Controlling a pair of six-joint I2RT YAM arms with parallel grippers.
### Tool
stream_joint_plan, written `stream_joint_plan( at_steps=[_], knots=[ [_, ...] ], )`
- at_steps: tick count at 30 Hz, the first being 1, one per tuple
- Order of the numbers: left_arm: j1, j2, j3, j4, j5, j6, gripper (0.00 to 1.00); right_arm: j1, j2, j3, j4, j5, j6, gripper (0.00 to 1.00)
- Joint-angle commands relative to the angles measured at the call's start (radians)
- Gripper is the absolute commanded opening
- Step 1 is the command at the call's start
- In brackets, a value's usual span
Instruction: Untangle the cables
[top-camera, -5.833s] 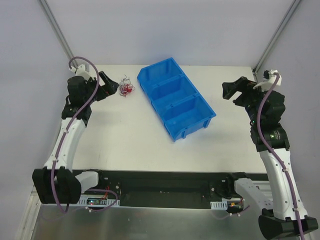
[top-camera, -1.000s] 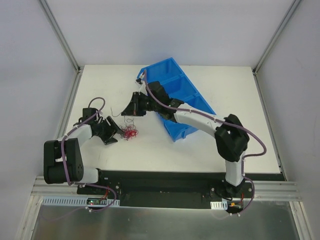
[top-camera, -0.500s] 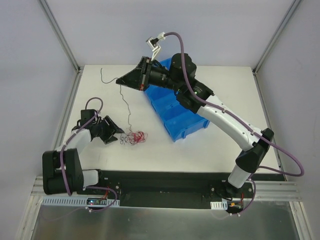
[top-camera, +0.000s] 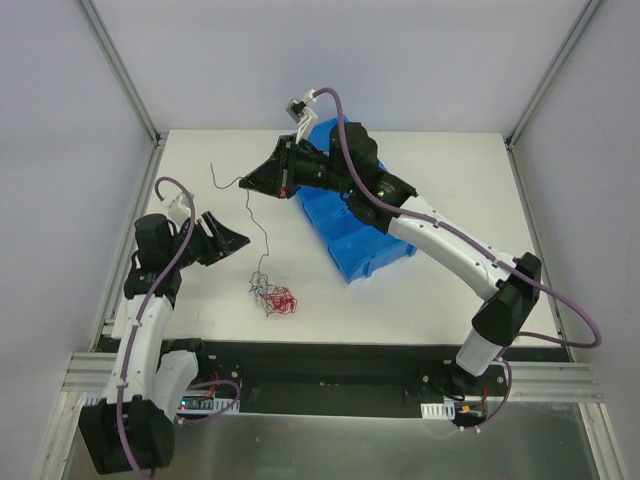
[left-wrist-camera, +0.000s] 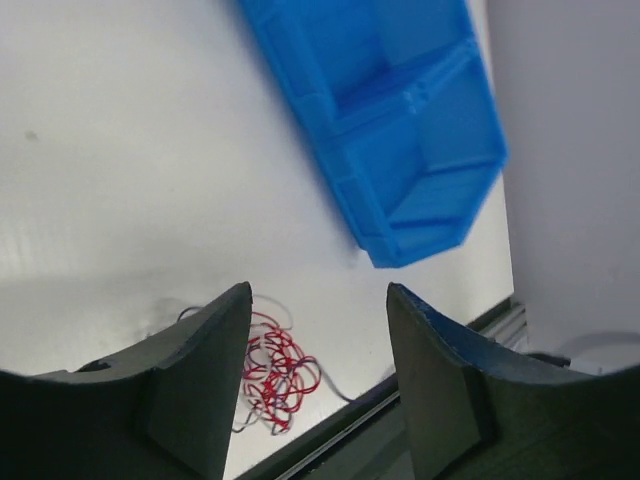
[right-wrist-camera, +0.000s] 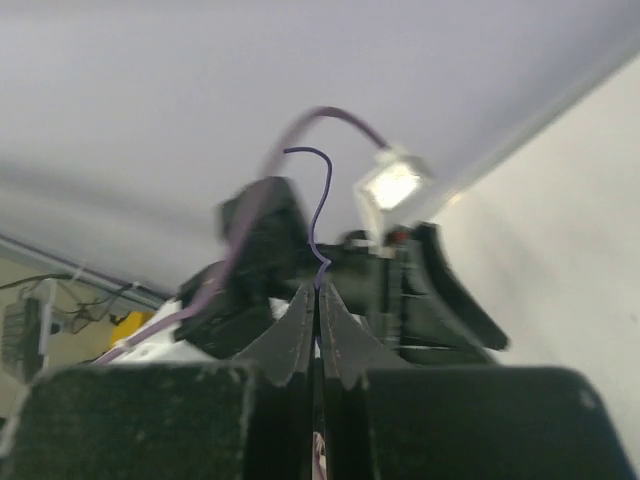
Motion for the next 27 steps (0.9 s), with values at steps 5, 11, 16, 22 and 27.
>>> stream_joint_plan(
  at_steps=[5, 11, 16, 22, 27],
  knots=[
    [-0.101, -0.22, -0.148, 0.514, 0.183, -0.091, 0.71, -0.052, -0.1, -0.077, 0.064, 0.033, -0.098, 0.01],
    [-0.237, -0.157, -0.219, 0.803, 0.207, -0.168, 0.76, -0.086, -0.149, -0.135, 0.072, 0.033, -0.084, 0.01],
    [-0.382, -0.073, -0.152, 0.771, 0.143, -0.068, 0.79, -0.097, -0.171, -0.158, 0.078, 0.007, -0.055, 0.01],
    [-0.449, -0.009, -0.09, 0.751, 0.111, -0.047, 0.31, -0.095, -0.171, -0.187, 0.116, -0.008, -0.023, 0.02],
    [-0.449, -0.097, 0.06, 0.399, -0.036, 0.108, 0.0, -0.097, -0.119, -0.14, 0.041, 0.013, -0.054, 0.15]
  ],
)
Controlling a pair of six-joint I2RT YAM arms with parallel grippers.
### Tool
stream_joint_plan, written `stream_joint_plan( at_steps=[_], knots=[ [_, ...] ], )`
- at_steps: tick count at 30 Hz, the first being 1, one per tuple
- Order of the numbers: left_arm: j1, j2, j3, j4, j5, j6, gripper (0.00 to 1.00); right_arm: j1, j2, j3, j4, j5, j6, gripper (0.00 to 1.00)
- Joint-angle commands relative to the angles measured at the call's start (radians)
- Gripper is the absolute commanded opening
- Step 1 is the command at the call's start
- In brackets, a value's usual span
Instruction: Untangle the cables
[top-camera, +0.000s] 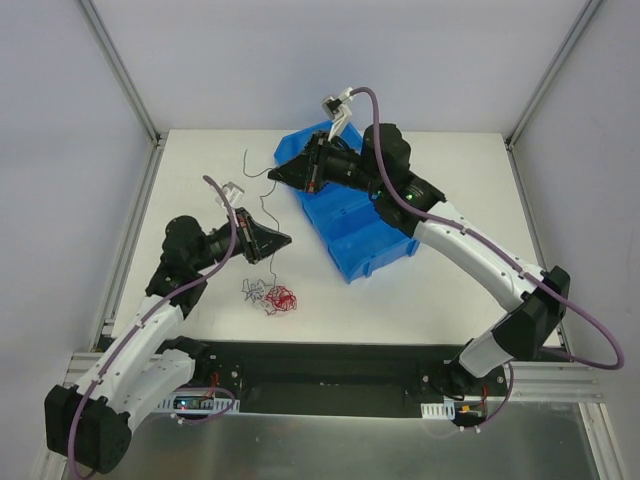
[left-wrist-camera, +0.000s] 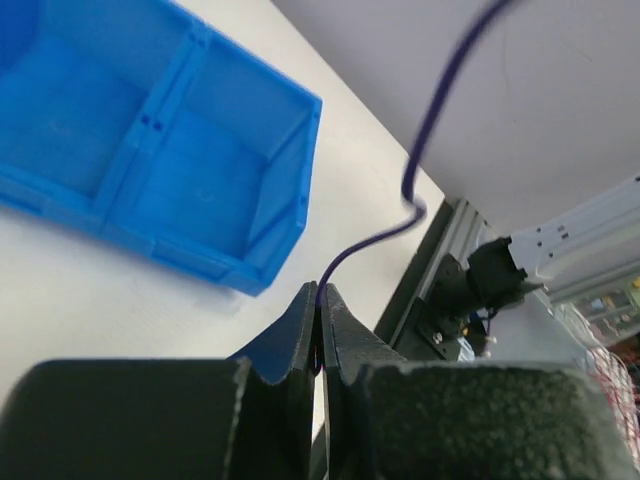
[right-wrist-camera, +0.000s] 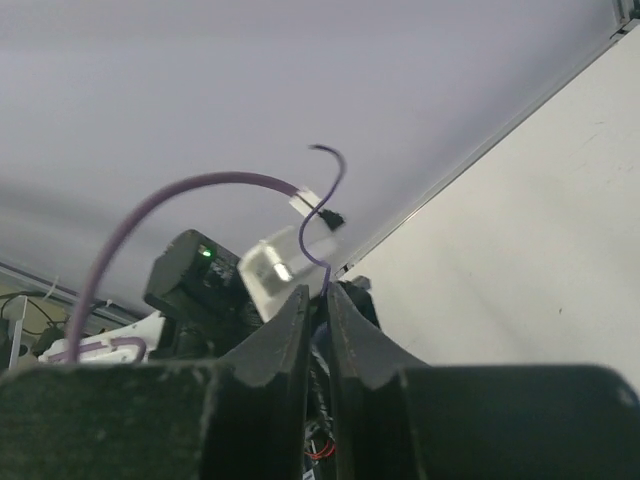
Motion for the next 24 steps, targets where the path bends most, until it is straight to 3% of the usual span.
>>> stream_joint_plan(
  at_steps=[1, 7, 10, 14, 17, 21, 24],
  knots=[
    [-0.005, -0.102, 0.18, -0.265, -0.172, 0.163, 0.0, 0.0, 0.042, 0.069, -0.025, -0.002, -0.026, 0.23],
    [-0.004, -0.179, 0.338, -0.434, -0.373, 0.174, 0.0, -0.003, 0.103, 0.071, -0.055, -0.055, -0.102, 0.51],
    [-0.005, -0.161, 0.409, -0.506, -0.462, 0.131, 0.0, 0.0, 0.102, -0.005, 0.055, -0.12, -0.153, 0.61],
    [-0.004, -0.121, 0.493, -0.558, -0.525, 0.091, 0.0, 0.014, 0.071, -0.171, 0.302, -0.077, -0.207, 0.72],
    [-0.004, -0.084, 0.544, -0.574, -0.536, 0.083, 0.0, 0.039, 0.082, -0.248, 0.474, -0.08, -0.216, 0.76],
    [-0.004, -0.055, 0.592, -0.58, -0.53, 0.072, 0.0, 0.089, 0.15, -0.219, 0.522, -0.082, -0.216, 0.76],
    [-0.004, -0.043, 0.628, -0.58, -0.53, 0.077, 0.0, 0.118, 0.21, -0.194, 0.524, -0.017, -0.179, 0.67]
  ],
)
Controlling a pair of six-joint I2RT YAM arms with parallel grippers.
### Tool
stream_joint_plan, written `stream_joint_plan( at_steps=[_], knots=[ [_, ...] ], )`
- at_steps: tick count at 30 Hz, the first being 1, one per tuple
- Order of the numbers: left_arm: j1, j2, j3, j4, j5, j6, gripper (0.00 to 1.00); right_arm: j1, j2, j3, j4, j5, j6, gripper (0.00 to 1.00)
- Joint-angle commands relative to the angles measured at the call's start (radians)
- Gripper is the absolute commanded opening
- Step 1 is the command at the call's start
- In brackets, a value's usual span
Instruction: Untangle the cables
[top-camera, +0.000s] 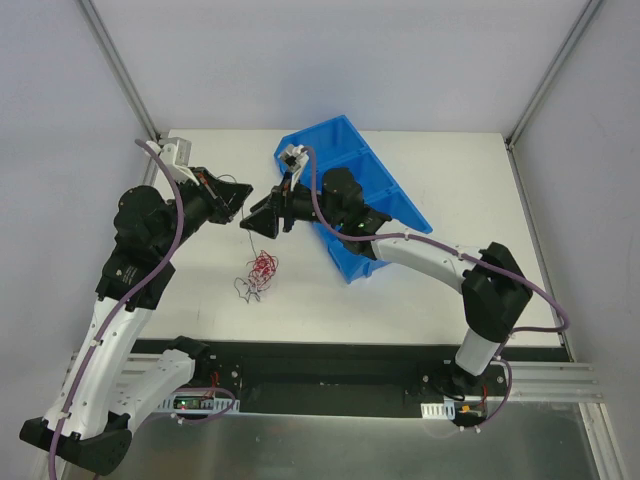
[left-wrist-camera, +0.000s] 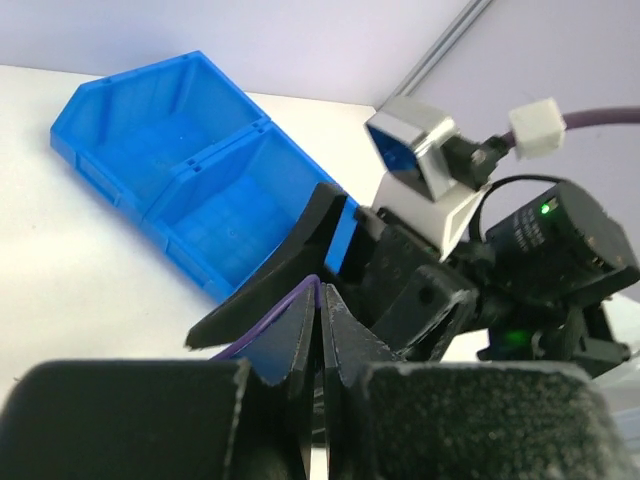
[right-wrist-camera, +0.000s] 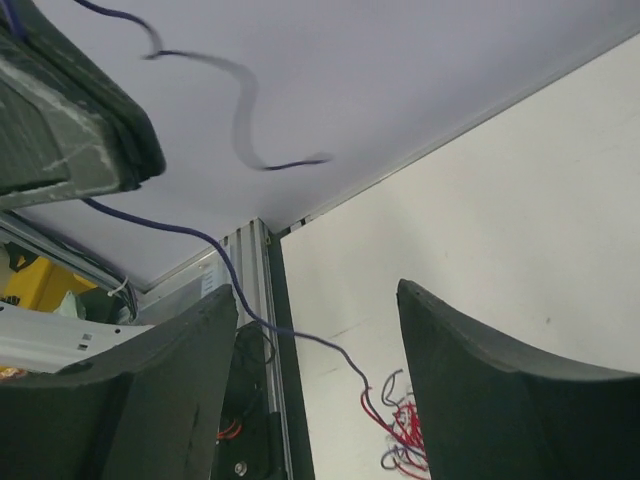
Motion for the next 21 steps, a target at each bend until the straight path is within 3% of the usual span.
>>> stream_joint_plan(
  at_steps=[1, 6, 10, 16, 21],
  knots=[
    [-0.004, 0.0, 0.091, 0.009, -0.023, -0.009, 0.0, 0.047, 0.076, 0.062, 0.165, 0.067, 0.029, 0.61],
    [-0.004, 0.035, 0.181, 0.009, -0.068, 0.012, 0.0, 0.093, 0.172, 0.031, 0.304, 0.159, 0.132, 0.39],
    [-0.004, 0.094, 0.316, 0.008, -0.086, 0.043, 0.0, 0.113, 0.223, 0.037, 0.295, 0.254, 0.177, 0.24],
    [-0.004, 0.147, 0.497, 0.008, -0.126, 0.086, 0.0, 0.117, 0.329, 0.1, 0.203, 0.332, 0.197, 0.15],
    [-0.004, 0.164, 0.566, 0.006, -0.171, 0.123, 0.0, 0.119, 0.381, 0.115, 0.185, 0.345, 0.238, 0.17]
  ],
)
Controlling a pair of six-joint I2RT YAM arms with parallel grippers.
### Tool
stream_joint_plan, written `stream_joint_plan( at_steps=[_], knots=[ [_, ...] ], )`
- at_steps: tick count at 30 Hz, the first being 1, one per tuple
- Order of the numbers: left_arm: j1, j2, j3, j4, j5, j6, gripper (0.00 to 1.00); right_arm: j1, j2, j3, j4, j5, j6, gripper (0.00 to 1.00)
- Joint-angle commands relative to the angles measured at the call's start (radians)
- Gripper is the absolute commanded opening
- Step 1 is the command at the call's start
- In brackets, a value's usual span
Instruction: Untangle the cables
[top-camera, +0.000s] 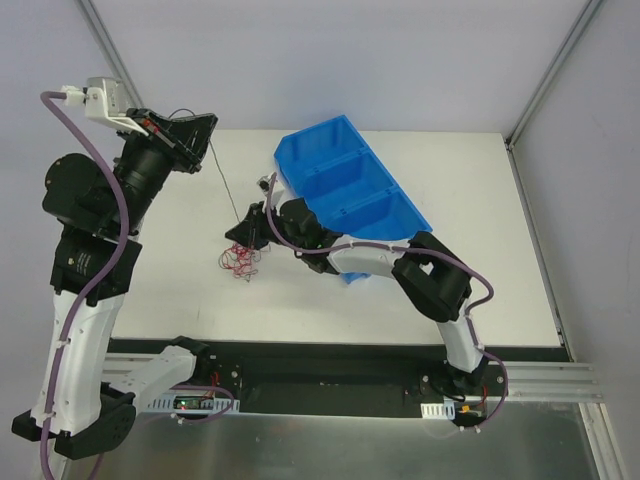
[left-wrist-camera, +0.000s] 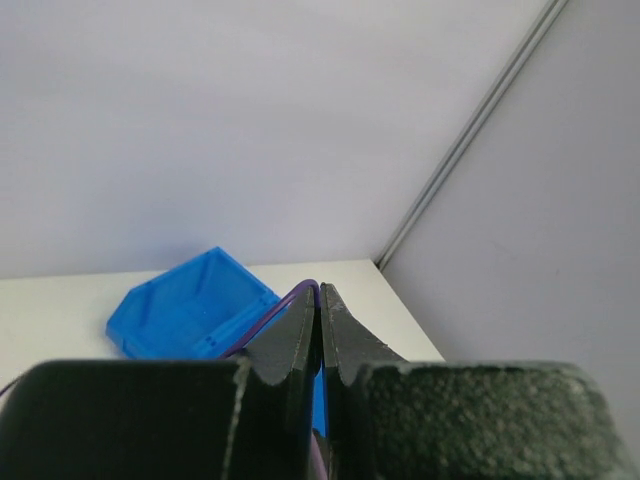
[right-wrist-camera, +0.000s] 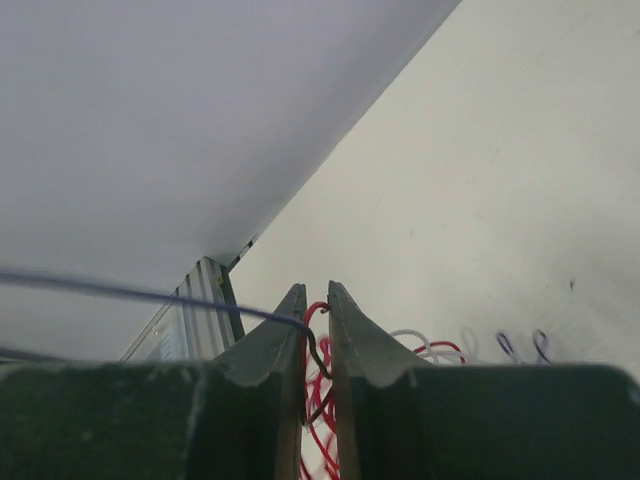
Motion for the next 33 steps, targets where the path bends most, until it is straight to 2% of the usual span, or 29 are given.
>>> stream_joint_plan(
  at_steps=[1, 5, 8, 14, 26, 29, 33],
  knots=[
    [-0.004, -0.002, 0.076, 0.05, -0.051, 0.051, 0.0, -0.001, 0.036, 0.045, -0.021, 0.049, 0.047, 0.19],
    [-0.004, -0.014, 0.058, 0.047, -0.096, 0.062, 0.0, 0.0, 0.02, 0.083, -0.092, 0.049, 0.018, 0.28],
    [-0.004, 0.004, 0.11, 0.047, -0.105, 0.078, 0.0, 0.0, 0.043, 0.117, -0.137, 0.058, 0.0, 0.29],
    [-0.004, 0.055, 0.272, 0.05, -0.123, 0.109, 0.0, -0.006, 0.155, 0.165, -0.122, 0.05, 0.089, 0.29],
    [-0.004, 0.11, 0.44, 0.061, -0.152, 0.172, 0.0, -0.015, 0.157, 0.16, -0.14, 0.084, 0.118, 0.38],
    [-0.004, 0.112, 0.411, 0.061, -0.14, 0.155, 0.0, -0.017, 0.126, 0.143, -0.15, 0.093, 0.097, 0.45],
    [-0.004, 0.047, 0.247, 0.069, -0.174, 0.146, 0.0, -0.027, 0.016, 0.119, -0.203, 0.075, -0.011, 0.57]
  ],
)
